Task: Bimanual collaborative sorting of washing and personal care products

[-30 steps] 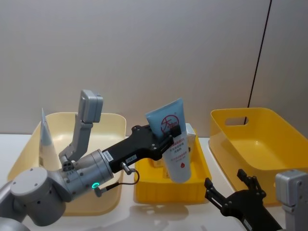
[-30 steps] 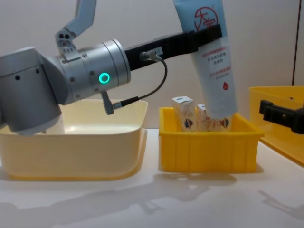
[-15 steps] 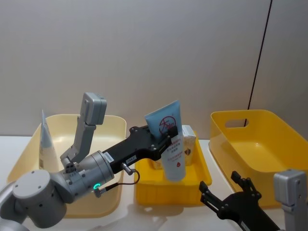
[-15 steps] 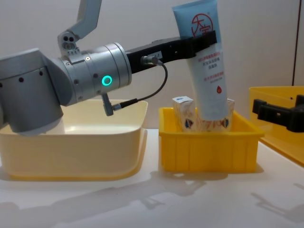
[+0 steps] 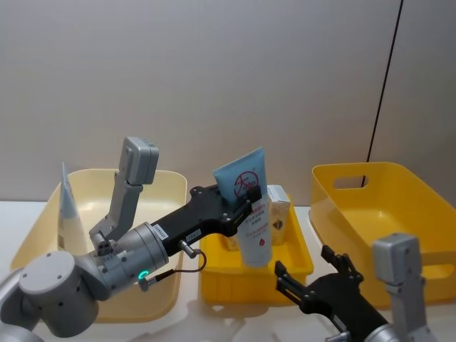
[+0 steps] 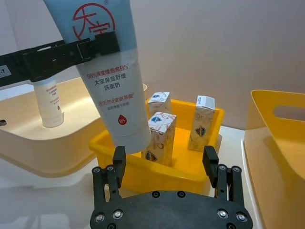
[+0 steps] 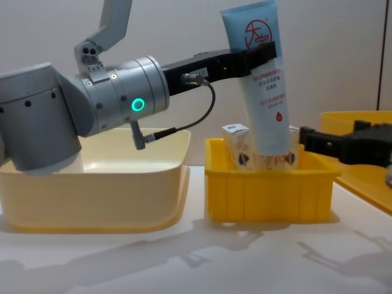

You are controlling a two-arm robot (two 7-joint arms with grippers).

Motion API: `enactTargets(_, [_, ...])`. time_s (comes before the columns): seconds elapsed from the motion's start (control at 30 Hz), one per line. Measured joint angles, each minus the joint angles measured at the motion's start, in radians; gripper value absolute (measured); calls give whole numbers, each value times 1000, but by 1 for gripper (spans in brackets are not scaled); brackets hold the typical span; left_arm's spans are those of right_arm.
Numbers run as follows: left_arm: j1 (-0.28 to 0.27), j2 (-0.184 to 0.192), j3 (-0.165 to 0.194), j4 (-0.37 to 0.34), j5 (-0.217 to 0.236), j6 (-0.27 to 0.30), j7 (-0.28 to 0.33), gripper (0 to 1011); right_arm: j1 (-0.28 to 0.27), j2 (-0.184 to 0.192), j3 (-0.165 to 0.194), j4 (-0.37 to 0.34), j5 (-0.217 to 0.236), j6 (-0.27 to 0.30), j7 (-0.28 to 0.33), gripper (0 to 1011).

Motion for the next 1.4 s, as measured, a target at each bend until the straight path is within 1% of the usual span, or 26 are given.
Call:
enactTargets(0.17, [0, 0, 1, 1, 1, -1, 3, 224, 30, -22, -25, 22, -27, 11, -11, 1001])
enactTargets(0.3, [-1, 1, 1, 1, 2, -2, 5, 224, 45, -36, -40, 34, -41, 12, -16, 1001])
enactTargets(0.43, [-1, 1, 1, 1, 3, -2, 6, 223, 70, -60, -60, 56, -63, 11, -26, 1001])
enactTargets(0.6, [-1, 1, 2, 2, 3, -3, 7, 224, 94, -86, -81, 79, -90, 3, -40, 1001])
enactTargets(0.63, [-1, 1, 2, 2, 3, -3, 7, 223, 94, -86, -81, 79, -90, 3, -40, 1001])
enactTargets(0.8, [-1, 1, 2, 2, 4, -3, 8, 223, 116, -114, -101, 106, -129, -16, -66, 1001])
enactTargets(0.83, [-1, 1, 2, 2, 4, -3, 8, 223, 116, -114, -101, 106, -129, -16, -66, 1001])
enactTargets(0.93, [-1, 1, 2, 2, 4, -3, 8, 223, 127, -132, -112, 121, -152, -27, -87, 1001])
enactTargets(0.97, [-1, 1, 2, 2, 4, -3, 8, 223, 127, -132, -112, 121, -152, -27, -87, 1001])
enactTargets(1.23, [-1, 1, 2, 2, 4, -3, 9, 223, 149, -169, -129, 155, -207, -56, -133, 1001])
enactTargets(1.4, [-1, 1, 2, 2, 4, -3, 9, 223, 149, -172, -128, 157, -212, -56, -133, 1001])
